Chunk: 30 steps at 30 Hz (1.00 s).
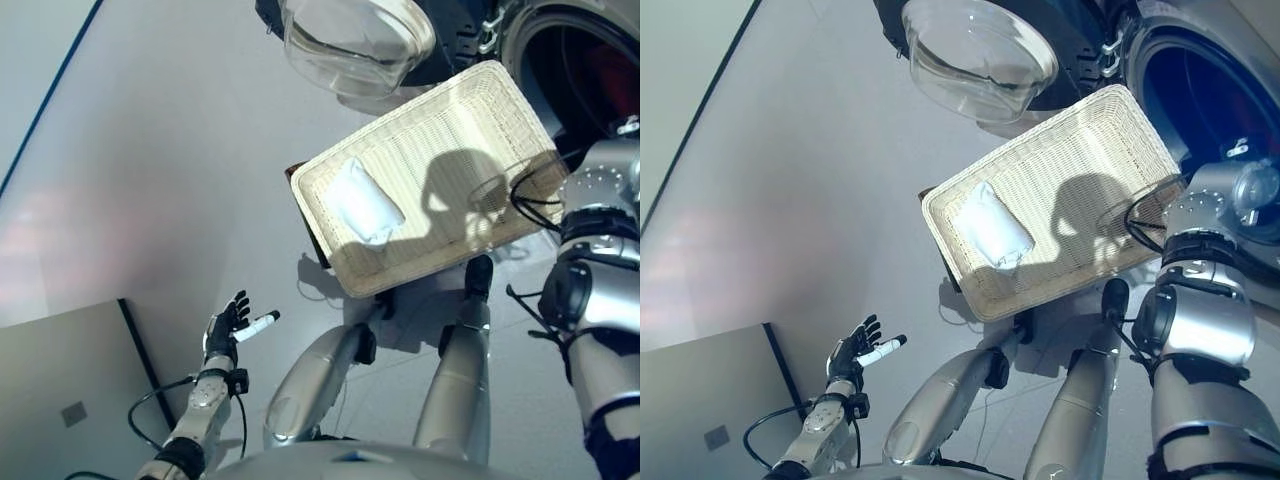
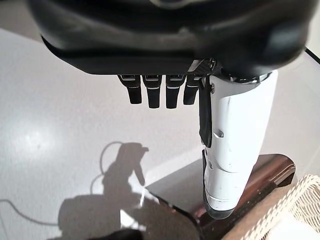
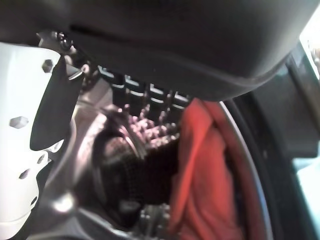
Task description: Pick up the clothes and place them into the washing machine
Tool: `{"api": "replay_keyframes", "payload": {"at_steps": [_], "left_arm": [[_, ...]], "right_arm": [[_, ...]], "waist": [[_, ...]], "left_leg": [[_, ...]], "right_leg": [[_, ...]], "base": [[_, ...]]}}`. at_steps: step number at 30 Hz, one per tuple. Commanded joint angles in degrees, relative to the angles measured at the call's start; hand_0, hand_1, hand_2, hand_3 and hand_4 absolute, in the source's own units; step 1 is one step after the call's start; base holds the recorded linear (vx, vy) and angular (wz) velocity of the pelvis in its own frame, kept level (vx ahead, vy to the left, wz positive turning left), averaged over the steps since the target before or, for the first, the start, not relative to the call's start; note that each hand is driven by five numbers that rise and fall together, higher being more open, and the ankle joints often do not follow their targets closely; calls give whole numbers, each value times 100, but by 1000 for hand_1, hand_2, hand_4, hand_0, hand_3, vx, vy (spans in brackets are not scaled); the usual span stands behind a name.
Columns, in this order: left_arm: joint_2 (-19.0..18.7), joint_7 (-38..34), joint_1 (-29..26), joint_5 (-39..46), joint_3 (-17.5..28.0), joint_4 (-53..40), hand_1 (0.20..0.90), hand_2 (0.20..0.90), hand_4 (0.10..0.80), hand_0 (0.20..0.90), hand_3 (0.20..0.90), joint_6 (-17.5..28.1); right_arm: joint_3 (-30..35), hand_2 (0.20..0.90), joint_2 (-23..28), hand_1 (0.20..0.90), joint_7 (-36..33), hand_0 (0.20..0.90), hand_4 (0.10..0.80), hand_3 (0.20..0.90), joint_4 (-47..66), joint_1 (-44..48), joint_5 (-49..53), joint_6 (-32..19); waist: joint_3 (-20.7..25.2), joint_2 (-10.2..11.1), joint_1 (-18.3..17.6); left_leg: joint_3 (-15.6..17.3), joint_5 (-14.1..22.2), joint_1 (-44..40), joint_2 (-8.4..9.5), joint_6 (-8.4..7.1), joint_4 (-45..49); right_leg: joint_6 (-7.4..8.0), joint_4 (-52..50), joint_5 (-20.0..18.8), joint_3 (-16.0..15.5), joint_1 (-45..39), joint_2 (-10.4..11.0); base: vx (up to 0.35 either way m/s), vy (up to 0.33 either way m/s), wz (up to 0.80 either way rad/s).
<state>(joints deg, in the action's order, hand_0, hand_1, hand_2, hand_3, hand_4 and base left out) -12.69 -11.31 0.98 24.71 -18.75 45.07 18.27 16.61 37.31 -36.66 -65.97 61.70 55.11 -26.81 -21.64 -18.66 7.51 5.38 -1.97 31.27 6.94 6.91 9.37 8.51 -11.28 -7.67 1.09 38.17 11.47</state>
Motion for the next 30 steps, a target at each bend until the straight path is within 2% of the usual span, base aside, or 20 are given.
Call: {"api": "replay_keyframes", "payload": {"at_steps": [1,2,3,4,5,8,9,10,12,19,22,23,24,26,27,28,29,30], "left_arm": [[-418,-108,207,22,225,491,900,900,800,900,900,139],[-423,-109,214,18,235,492,900,900,800,900,900,142],[-489,-104,156,-100,250,601,900,900,800,900,900,94],[-490,-103,157,-101,252,601,900,900,800,900,900,94],[-515,-80,181,-102,263,596,900,900,800,900,900,95],[-629,-76,196,-242,295,608,900,900,800,900,900,37],[-691,-41,166,-303,339,679,900,900,800,900,900,-9],[-702,-40,170,-303,344,680,900,900,800,900,900,-9],[-759,-68,137,-384,356,754,900,900,800,900,900,-14],[-1027,-84,144,-486,473,583,900,900,800,900,900,10],[-1100,-144,150,-539,564,616,900,900,800,900,900,6],[-1146,-151,132,-585,626,629,900,900,800,900,900,-7],[-1147,-151,138,-586,631,628,900,900,800,900,900,-7],[-1272,-137,176,-631,762,602,900,900,800,900,900,-21],[-1273,-137,181,-632,766,599,900,900,800,900,900,-22],[-1344,-142,190,-644,856,581,900,900,800,900,900,0],[-1353,-141,191,-646,857,573,900,900,800,900,900,1],[-1401,-230,147,-631,976,519,900,900,800,900,900,76]], "right_arm": [[-774,900,487,900,423,900,800,900,-465,-362,-308,96],[-779,900,482,900,446,900,800,900,-485,-355,-290,93],[-907,900,182,900,683,900,800,900,-977,-462,-276,405],[-908,900,181,900,687,900,800,900,-980,-461,-273,404],[-1097,900,-152,900,763,900,800,900,-1222,-589,-516,634],[-1155,900,-663,900,955,900,800,900,-1525,-669,-365,776],[-1197,900,-1094,900,1096,900,800,900,-1681,-776,-335,895],[-1191,900,-1107,900,1095,900,800,900,-1676,-782,-335,892],[-1185,900,-1537,900,1165,900,800,900,-1691,-814,-249,881],[-1348,900,-1875,900,1342,900,800,900,-1357,-924,-264,860],[-1532,900,-1970,900,1388,900,800,900,-1164,-955,-431,858],[-1763,900,-2061,900,1511,900,800,900,-1056,-1062,-677,943],[-1765,900,-2067,900,1506,900,800,900,-1050,-1066,-681,944],[-2331,900,-2097,900,1479,900,800,900,-1078,-1145,-1685,1254],[-2331,900,-2103,900,1472,900,800,900,-1072,-1147,-1692,1258],[-2582,900,-2135,900,1387,900,800,900,-1094,-1196,-2239,1368],[-2573,900,-2140,900,1378,900,800,900,-1086,-1196,-2244,1367],[-2757,900,-2169,900,1258,900,800,900,-1167,-1287,-2803,1488]], "waist": [[483,446,117],[476,450,101],[461,565,159],[457,565,155],[442,646,202],[405,818,320],[380,929,418],[379,938,410],[336,1080,563],[208,1360,804],[161,1475,858],[142,1587,907],[142,1588,898],[146,1743,992],[148,1745,986],[159,1857,1060],[126,1839,1066],[115,1941,1123]], "left_leg": [[-319,-173,246,-223,-801,55],[-327,-174,234,-222,-802,52],[-401,-198,177,-259,-811,48],[-404,-198,172,-259,-811,47],[-456,-228,129,-290,-832,36],[-572,-248,71,-290,-829,61],[-647,-264,44,-301,-828,80],[-654,-264,40,-300,-830,80],[-788,-273,41,-286,-831,132],[-1071,-313,84,-223,-852,218],[-1110,-323,102,-237,-858,245],[-1153,-329,86,-239,-863,244],[-1158,-330,81,-237,-864,242],[-1222,-355,72,-230,-871,224],[-1225,-355,73,-229,-871,224],[-1306,-184,11,-231,-904,218],[-1278,-366,80,-221,-882,220],[-1356,-203,49,-223,-927,232]], "right_leg": [[-471,-258,643,-511,-600,-537],[-473,-244,640,-519,-620,-537],[-486,-169,620,-620,-736,-536],[-487,-166,619,-623,-742,-535],[-492,-124,611,-698,-819,-547],[-521,-60,604,-844,-962,-556],[-545,-31,609,-930,-1046,-571],[-547,-25,609,-937,-1055,-570],[-568,-4,645,-1083,-1154,-571],[-591,-47,704,-1467,-1264,-546],[-587,-50,699,-1537,-1283,-550],[-582,-32,690,-1577,-1320,-552],[-582,-29,691,-1582,-1326,-551],[-578,12,668,-1679,-1379,-556],[-578,12,669,-1682,-1380,-555],[-533,17,818,-1680,-1458,-579],[-572,35,667,-1750,-1409,-557],[-534,3,832,-1766,-1449,-582]], "base": [[-27,-83,0],[-1,-84,3],[3,-61,4],[-3,-85,9],[-3,-67,18],[3,-98,21],[17,-73,15],[12,-93,14],[4,-110,25],[-4,-62,35],[-5,-31,34],[16,-23,13],[28,-40,9],[21,-21,12],[128,-64,9],[17,-26,8],[142,-79,15],[31,-43,15]]}}
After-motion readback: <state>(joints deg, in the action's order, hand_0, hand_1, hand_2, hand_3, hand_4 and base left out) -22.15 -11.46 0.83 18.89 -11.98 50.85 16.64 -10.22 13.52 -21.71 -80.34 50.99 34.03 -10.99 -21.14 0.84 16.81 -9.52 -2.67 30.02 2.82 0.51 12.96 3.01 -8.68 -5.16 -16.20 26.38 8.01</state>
